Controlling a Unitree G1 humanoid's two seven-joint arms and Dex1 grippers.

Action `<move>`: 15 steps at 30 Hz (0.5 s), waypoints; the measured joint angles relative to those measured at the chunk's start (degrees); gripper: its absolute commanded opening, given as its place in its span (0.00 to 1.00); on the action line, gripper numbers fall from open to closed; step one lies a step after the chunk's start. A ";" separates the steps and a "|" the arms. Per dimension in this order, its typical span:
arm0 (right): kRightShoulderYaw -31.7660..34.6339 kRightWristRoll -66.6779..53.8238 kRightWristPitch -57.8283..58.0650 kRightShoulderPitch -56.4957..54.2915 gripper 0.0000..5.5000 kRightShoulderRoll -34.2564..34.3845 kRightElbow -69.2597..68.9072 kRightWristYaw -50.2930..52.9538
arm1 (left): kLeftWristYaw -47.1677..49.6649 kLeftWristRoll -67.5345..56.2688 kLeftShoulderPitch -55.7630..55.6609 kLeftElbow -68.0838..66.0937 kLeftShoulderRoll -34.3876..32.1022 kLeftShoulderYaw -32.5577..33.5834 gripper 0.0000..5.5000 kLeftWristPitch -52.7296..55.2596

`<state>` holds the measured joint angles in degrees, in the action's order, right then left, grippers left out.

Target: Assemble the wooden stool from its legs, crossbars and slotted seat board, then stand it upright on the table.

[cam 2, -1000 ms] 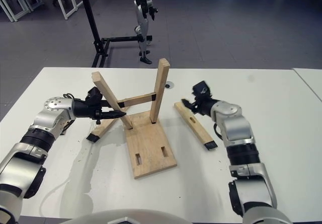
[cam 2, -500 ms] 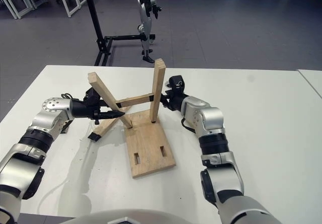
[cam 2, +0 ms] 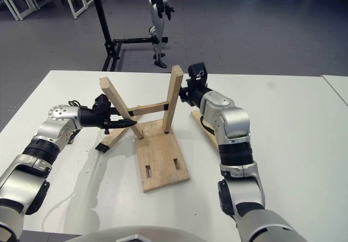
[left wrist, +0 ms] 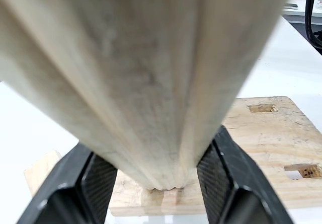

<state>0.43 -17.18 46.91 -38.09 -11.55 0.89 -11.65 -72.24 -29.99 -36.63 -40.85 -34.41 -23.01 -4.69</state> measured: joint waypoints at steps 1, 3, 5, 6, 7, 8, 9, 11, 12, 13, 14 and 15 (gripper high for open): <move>0.80 0.00 -0.69 -0.36 0.51 0.12 -0.67 0.65 | 0.00 0.00 -0.02 -0.04 0.00 -0.07 0.38 -0.33; 2.71 -0.03 -1.82 -1.35 0.51 0.11 -1.56 2.10 | 0.00 0.00 -0.12 -0.14 -0.02 -0.37 0.38 -1.54; 5.25 -1.01 -3.01 -1.71 0.51 0.11 -1.80 3.06 | 0.00 -0.01 -0.21 -0.49 -0.02 -0.74 0.38 -3.16; 6.36 -1.26 -3.50 -1.82 0.51 0.11 -1.82 3.26 | 0.00 -0.02 -0.25 -0.63 -0.02 -0.87 0.38 -3.85; 7.91 -1.71 -4.14 -1.83 0.51 0.11 -1.82 3.31 | 0.00 -0.04 -0.41 -0.87 0.01 -0.94 0.38 -4.98; 8.69 -2.06 -4.63 -1.83 0.51 0.10 -1.82 3.32 | -0.01 -0.09 -0.53 -1.05 0.02 -1.07 0.38 -5.52; 9.67 -2.27 -5.65 -1.83 0.51 0.09 -1.82 3.27 | -0.01 -0.10 -0.74 -1.30 0.16 -1.30 0.38 -6.18; 10.61 -2.26 -6.71 -1.83 0.51 -0.07 -1.78 3.21 | -0.02 -0.10 -1.21 -1.58 0.35 -1.62 0.38 -6.98; 11.11 -2.25 -7.85 -1.82 0.51 -0.32 -1.64 3.11 | -0.03 -0.10 -1.77 -1.66 0.70 -1.83 0.38 -7.35; 11.90 -2.24 -8.60 -1.81 0.51 -0.44 -1.36 3.05 | -0.02 -0.09 -2.49 -1.77 1.26 -1.98 0.38 -7.68; 12.32 -2.22 -9.36 -1.78 0.51 -0.69 -0.96 3.01 | -0.02 -0.09 -2.92 -2.00 1.82 -2.04 0.38 -8.17; 12.67 -2.21 -9.83 -1.75 0.51 -0.94 -0.68 2.98 | -0.02 -0.06 -3.53 -2.42 2.47 -2.10 0.38 -8.64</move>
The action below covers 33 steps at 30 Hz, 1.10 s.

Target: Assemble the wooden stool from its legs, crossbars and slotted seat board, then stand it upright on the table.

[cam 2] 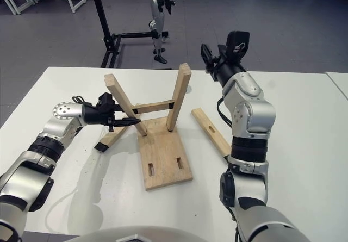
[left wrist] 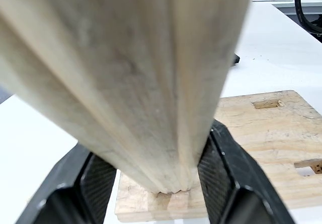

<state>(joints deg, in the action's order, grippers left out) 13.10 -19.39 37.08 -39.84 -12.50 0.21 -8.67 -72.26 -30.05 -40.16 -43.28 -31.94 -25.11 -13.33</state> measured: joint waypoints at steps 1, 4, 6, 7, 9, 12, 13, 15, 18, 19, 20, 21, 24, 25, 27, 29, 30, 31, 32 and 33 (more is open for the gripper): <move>0.31 0.00 -0.41 0.02 0.50 -0.06 0.25 -0.05 | 0.01 0.18 -0.48 -0.46 0.69 -0.03 0.45 -0.42; 0.50 -0.02 -0.87 0.10 0.50 -0.13 0.58 -0.38 | 4.28 8.67 -0.79 -0.31 2.69 -0.07 0.57 -7.29; 0.70 -0.02 -1.86 0.37 0.50 -0.58 1.09 -0.82 | 5.36 15.21 -0.48 0.78 4.70 -1.32 0.64 -11.03; 0.84 -0.02 -1.98 0.39 0.50 -0.88 1.09 -0.98 | 5.32 16.71 0.27 0.91 6.41 -1.48 0.67 -12.14; 0.87 -0.01 -2.02 0.58 0.50 -1.06 1.09 -1.04 | 5.42 18.49 0.39 0.90 6.97 -0.45 0.73 -13.15; 0.82 0.00 -2.02 1.56 0.50 -1.33 1.04 -1.41 | 5.77 20.89 0.22 -0.65 6.71 1.46 0.82 -13.61; 0.83 0.08 -2.02 2.89 0.50 -2.19 0.87 -1.92 | 5.89 22.29 0.00 -2.27 6.38 2.36 0.83 -13.95; 1.06 1.17 -2.04 5.61 0.50 -4.69 0.81 -2.76 | 6.24 24.03 -1.16 -4.61 4.60 3.82 0.83 -14.73; 1.82 2.99 -1.90 9.84 0.50 -11.50 0.23 -5.13 | 6.30 25.31 -2.50 -6.90 0.61 7.32 0.83 -14.67; 2.20 3.38 -1.44 11.20 0.50 -13.92 0.18 -6.36 | 6.20 25.11 -2.56 -6.56 -0.63 8.83 0.83 -14.07; 2.35 3.39 -0.53 12.00 0.50 -15.54 -0.02 -7.52 | 5.47 23.88 -2.41 -4.83 -1.28 10.14 0.83 -12.20; 2.36 3.37 -0.20 12.09 0.50 -16.36 -0.25 -8.45 | 4.63 22.28 -2.05 -1.78 -1.52 11.31 0.83 -9.64; 1.40 3.31 0.78 12.50 0.50 -17.16 -1.73 -10.29 | 2.74 16.57 1.79 12.86 -2.72 13.78 0.83 3.61; 0.58 2.78 2.05 13.67 0.50 -17.81 -3.18 -11.97 | 2.91 15.17 2.71 16.69 -3.58 14.97 0.83 8.17; -1.37 1.92 4.67 17.14 0.50 -19.88 -5.74 -15.80 | 4.41 15.19 2.69 17.78 -6.17 17.73 0.83 11.46; -2.12 1.49 6.77 20.77 0.50 -23.55 -7.49 -19.47 | 5.44 16.31 2.71 17.39 -10.01 20.02 0.83 13.09; -2.36 1.19 7.84 22.55 0.50 -26.60 -8.29 -22.07 | 5.40 17.20 2.87 17.20 -12.38 20.91 0.83 13.69; -2.80 0.21 9.65 23.87 0.50 -29.02 -9.42 -25.35 | 5.21 17.21 2.98 17.28 -13.50 21.50 0.83 15.08; -3.37 -1.34 11.08 25.29 0.50 -31.00 -10.95 -28.74 | 5.08 16.82 3.01 17.45 -14.08 22.15 0.83 16.40; -4.45 -3.78 12.85 27.08 0.50 -33.64 -13.13 -33.32 | 5.12 16.16 2.92 17.56 -14.84 23.73 0.83 18.16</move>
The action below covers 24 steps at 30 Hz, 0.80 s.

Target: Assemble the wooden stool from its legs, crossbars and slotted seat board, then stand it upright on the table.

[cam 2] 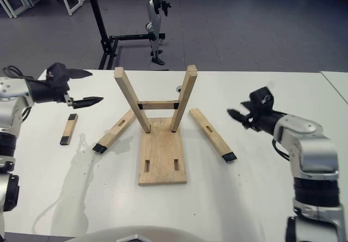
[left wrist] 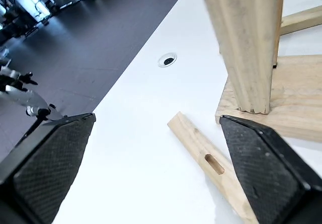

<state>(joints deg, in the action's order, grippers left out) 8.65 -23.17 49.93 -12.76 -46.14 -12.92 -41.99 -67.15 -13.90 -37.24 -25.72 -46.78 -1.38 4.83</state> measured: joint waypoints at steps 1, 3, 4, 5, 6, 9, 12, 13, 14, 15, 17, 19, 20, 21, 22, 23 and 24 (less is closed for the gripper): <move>-0.73 -2.60 1.52 1.17 0.50 -1.40 -2.01 -3.70 | 0.53 -1.26 -0.52 0.11 -0.41 1.79 0.83 2.14; -1.77 -8.47 4.09 0.94 0.57 -1.45 -6.50 -8.33 | 5.09 -3.55 -5.25 1.07 -0.34 5.89 0.83 6.44; -2.63 -11.09 5.45 0.12 0.60 -0.77 -8.43 -9.48 | 8.17 -4.68 -8.65 2.80 0.23 7.42 0.83 9.29; -3.70 -13.07 6.38 -0.59 0.64 0.14 -9.86 -10.01 | 10.60 -5.60 -11.20 4.96 1.15 8.40 0.83 11.36; -5.45 -14.13 7.06 -1.44 0.67 0.95 -11.05 -10.41 | 12.72 -6.25 -12.83 7.07 2.27 8.64 0.83 13.90; -13.93 -13.96 6.22 -4.72 0.76 6.65 -12.37 -9.38 | 18.13 -9.76 -15.90 13.53 8.21 7.65 0.83 24.69; -24.21 -4.60 -3.21 -6.82 0.76 12.95 -5.61 -6.68 | 24.89 -12.19 -18.28 17.15 14.70 6.49 0.83 33.17; -27.15 -1.54 -6.65 -6.91 0.76 14.60 -2.99 -6.12 | 27.90 -12.55 -18.93 17.72 17.19 6.54 0.83 35.43; -29.97 1.46 -9.88 -6.90 0.76 16.02 -0.19 -5.76 | 31.55 -13.22 -19.29 18.62 20.06 6.87 0.83 37.96; -32.50 4.01 -12.95 -6.82 0.76 17.40 2.65 -5.67 | 35.39 -14.12 -19.35 19.69 23.67 7.25 0.79 40.39; -34.90 7.60 -17.36 -6.64 0.76 18.40 6.31 -5.69 | 41.15 -15.26 -19.40 21.09 28.51 8.26 0.73 43.86; -35.98 9.62 -19.24 -6.09 0.76 18.42 7.89 -5.84 | 44.19 -15.83 -19.40 22.40 30.26 8.83 0.73 45.37; -36.31 10.28 -20.41 -5.78 0.76 18.42 8.18 -5.86 | 45.45 -15.83 -19.39 22.94 31.02 8.83 0.73 45.94; -36.60 11.32 -21.45 -5.55 0.76 18.38 8.42 -6.01 | 46.74 -15.71 -19.39 23.53 32.13 8.54 0.73 46.33; -36.68 11.59 -21.69 -5.48 0.76 18.38 8.45 -6.06 | 47.52 -15.67 -19.38 23.73 32.72 8.36 0.73 46.35; -36.72 11.66 -21.85 -5.42 0.76 18.38 8.49 -6.06 | 47.98 -15.68 -19.38 23.73 32.90 8.35 0.73 46.60; -36.75 11.73 -22.07 -5.40 0.76 18.41 8.65 -6.09 | 48.47 -15.65 -19.38 23.71 32.92 8.35 0.73 46.76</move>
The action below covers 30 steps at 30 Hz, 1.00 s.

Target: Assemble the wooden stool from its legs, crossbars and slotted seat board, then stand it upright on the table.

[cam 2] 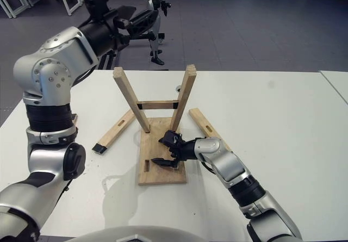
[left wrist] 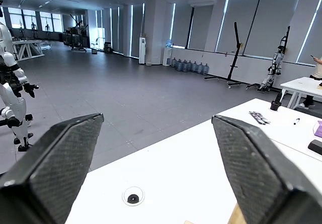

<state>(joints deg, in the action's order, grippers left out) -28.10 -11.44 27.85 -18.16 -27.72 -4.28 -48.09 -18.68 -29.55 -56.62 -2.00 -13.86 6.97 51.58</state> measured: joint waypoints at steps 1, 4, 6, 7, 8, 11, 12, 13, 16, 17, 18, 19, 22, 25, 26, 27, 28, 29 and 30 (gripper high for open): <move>-0.04 0.02 -0.17 0.02 0.76 0.13 0.31 -0.13 | 0.58 0.62 -0.85 -0.93 0.00 0.10 0.73 -0.28; -0.08 0.15 -0.41 0.00 0.76 0.19 0.43 -0.45 | 1.87 3.50 -10.78 -5.34 -2.17 1.82 0.73 -7.55; -0.12 0.32 -0.46 0.01 0.76 0.19 0.41 -0.60 | 2.58 3.64 -20.98 -6.93 -5.34 4.76 0.73 -10.97; -0.15 0.66 -0.41 0.09 0.76 0.19 0.44 -0.54 | 3.54 2.23 -24.63 -6.68 -6.08 6.90 0.73 -10.02; -0.21 1.11 -0.25 0.28 0.76 0.19 0.44 -0.51 | 4.49 0.42 -24.84 -6.48 -5.92 8.38 0.73 -7.11; 0.23 1.08 -0.35 0.86 0.76 0.19 -0.01 -0.70 | 6.23 -4.18 -13.14 -3.62 -1.56 8.57 0.73 5.65; 0.52 0.67 -0.72 0.88 0.76 0.21 -0.54 -1.21 | 6.01 -4.93 -5.63 -2.41 0.28 6.35 0.73 8.30; 0.74 0.48 -1.52 0.78 0.76 0.23 -0.98 -1.28 | 5.49 -5.41 1.57 -1.20 1.54 3.82 0.73 9.75; 0.89 0.84 -1.85 0.48 0.76 0.30 -0.43 -1.07 | 2.86 -8.03 13.03 9.18 2.29 0.49 0.73 5.79; 0.81 1.08 -1.69 0.51 0.76 0.29 -0.22 -1.17 | 2.46 -7.95 15.64 11.70 2.47 -0.47 0.73 4.09; 0.60 1.14 -1.47 0.66 0.76 0.27 0.03 -1.20 | 2.15 -7.79 17.74 12.72 2.65 -0.93 0.73 2.25; 0.37 1.30 -1.21 0.85 0.76 0.26 0.34 -1.09 | 2.14 -7.04 18.60 11.66 3.22 -1.15 0.73 0.14; 0.42 1.82 -1.21 1.12 0.76 0.25 0.21 -0.98 | 1.94 -6.81 13.00 0.68 4.79 0.92 0.73 -5.22; 0.55 1.40 -2.50 0.69 0.76 0.44 0.00 -2.29 | 1.91 -10.11 -4.74 -13.82 4.05 8.28 0.73 -10.03; 0.55 1.17 -2.86 -0.06 0.76 0.90 1.06 -2.49 | 1.89 -11.60 -9.44 -15.87 3.58 10.20 0.73 -10.91; 0.59 1.17 -3.65 -1.80 0.76 1.83 3.93 -2.62 | 1.92 -14.12 -15.29 -17.03 2.90 12.68 0.73 -11.62; 0.59 1.22 -4.80 -3.91 0.76 3.14 7.95 -2.68 | 2.22 -16.70 -20.18 -16.93 1.97 14.77 0.73 -11.67; 0.64 1.25 -5.75 -6.02 0.76 4.16 11.80 -2.72 | 2.85 -18.66 -23.33 -15.35 1.17 16.07 0.73 -11.59; 0.92 1.28 -6.84 -8.39 0.76 5.14 16.31 -2.75 | 3.59 -20.50 -25.77 -13.00 0.23 17.16 0.73 -11.41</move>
<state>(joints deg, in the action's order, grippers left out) -27.19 -10.16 21.02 -26.55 -22.58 12.03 -50.83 -15.09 -50.05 -82.38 -15.00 -13.64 24.13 40.18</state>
